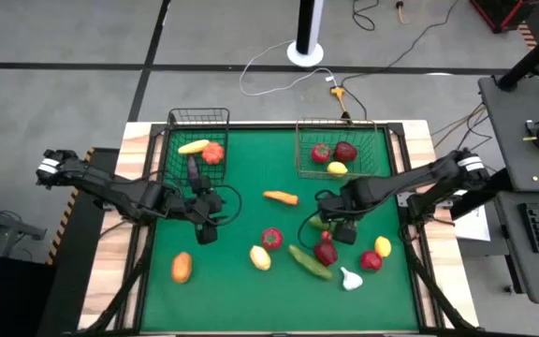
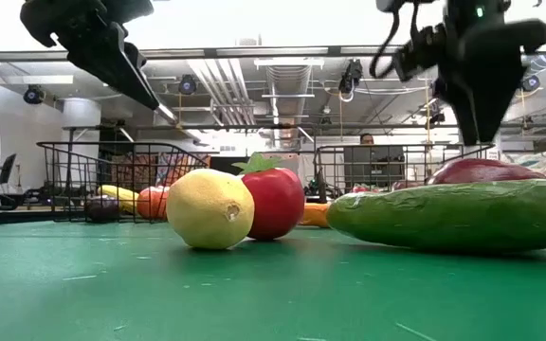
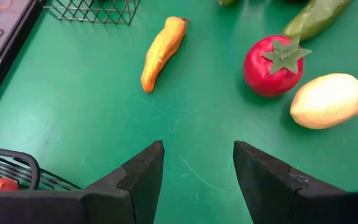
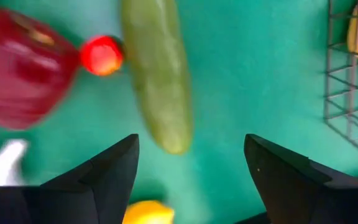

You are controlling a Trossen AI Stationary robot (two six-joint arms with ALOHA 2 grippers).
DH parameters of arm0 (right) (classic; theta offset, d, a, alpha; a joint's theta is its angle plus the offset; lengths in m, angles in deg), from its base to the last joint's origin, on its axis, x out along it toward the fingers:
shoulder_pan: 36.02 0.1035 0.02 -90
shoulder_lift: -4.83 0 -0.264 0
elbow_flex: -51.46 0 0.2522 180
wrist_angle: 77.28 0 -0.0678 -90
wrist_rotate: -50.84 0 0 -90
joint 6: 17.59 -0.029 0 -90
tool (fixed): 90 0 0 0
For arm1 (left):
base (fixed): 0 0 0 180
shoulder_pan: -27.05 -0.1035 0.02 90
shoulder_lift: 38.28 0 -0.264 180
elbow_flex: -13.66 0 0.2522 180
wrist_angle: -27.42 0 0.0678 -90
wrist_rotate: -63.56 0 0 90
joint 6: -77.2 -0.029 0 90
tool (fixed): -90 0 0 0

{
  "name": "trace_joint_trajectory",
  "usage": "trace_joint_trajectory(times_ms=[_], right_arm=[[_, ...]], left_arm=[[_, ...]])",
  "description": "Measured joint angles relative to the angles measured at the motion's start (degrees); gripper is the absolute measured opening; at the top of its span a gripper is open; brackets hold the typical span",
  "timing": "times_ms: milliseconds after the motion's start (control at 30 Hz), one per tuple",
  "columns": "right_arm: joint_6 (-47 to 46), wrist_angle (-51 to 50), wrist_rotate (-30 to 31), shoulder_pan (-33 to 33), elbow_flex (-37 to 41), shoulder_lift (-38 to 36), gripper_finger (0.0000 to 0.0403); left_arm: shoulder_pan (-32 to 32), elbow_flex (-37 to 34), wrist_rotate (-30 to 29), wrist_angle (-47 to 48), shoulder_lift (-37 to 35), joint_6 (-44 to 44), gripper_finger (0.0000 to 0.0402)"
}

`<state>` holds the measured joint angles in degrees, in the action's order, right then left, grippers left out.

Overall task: Sort produce into baskets
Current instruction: Put the top green cucumber into the left wire basket

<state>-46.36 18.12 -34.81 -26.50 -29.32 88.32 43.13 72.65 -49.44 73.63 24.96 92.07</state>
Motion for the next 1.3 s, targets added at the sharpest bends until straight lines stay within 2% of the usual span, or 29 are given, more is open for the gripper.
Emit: trace_joint_trajectory(times_ms=[233, 800, 933, 1133, 1300], right_arm=[[6.9, 6.9, 0.6, 0.0, 6.5, 2.9, 0.0294], [7.3, 16.5, -1.4, 0.0, 11.8, 8.6, 0.0293], [7.0, 17.2, -1.4, 0.0, 12.0, 9.6, 0.0268], [6.5, 17.1, -1.0, 0.0, 11.8, 10.0, 0.0186], [4.7, 16.7, 2.3, 0.0, 9.5, 7.0, 0.0178]], left_arm=[[0.0, 0.0, -0.3, -0.1, 0.0, 0.0, 0.0178], [0.0, 0.0, -0.6, -1.4, 0.1, -1.4, 0.0178], [0.0, 0.0, -0.6, -2.7, 0.1, -2.1, 0.0178], [0.0, 0.0, -0.6, -5.8, 0.1, -4.4, 0.0178], [0.0, -0.8, -0.4, -12.4, 0.1, -8.4, 0.0178]])
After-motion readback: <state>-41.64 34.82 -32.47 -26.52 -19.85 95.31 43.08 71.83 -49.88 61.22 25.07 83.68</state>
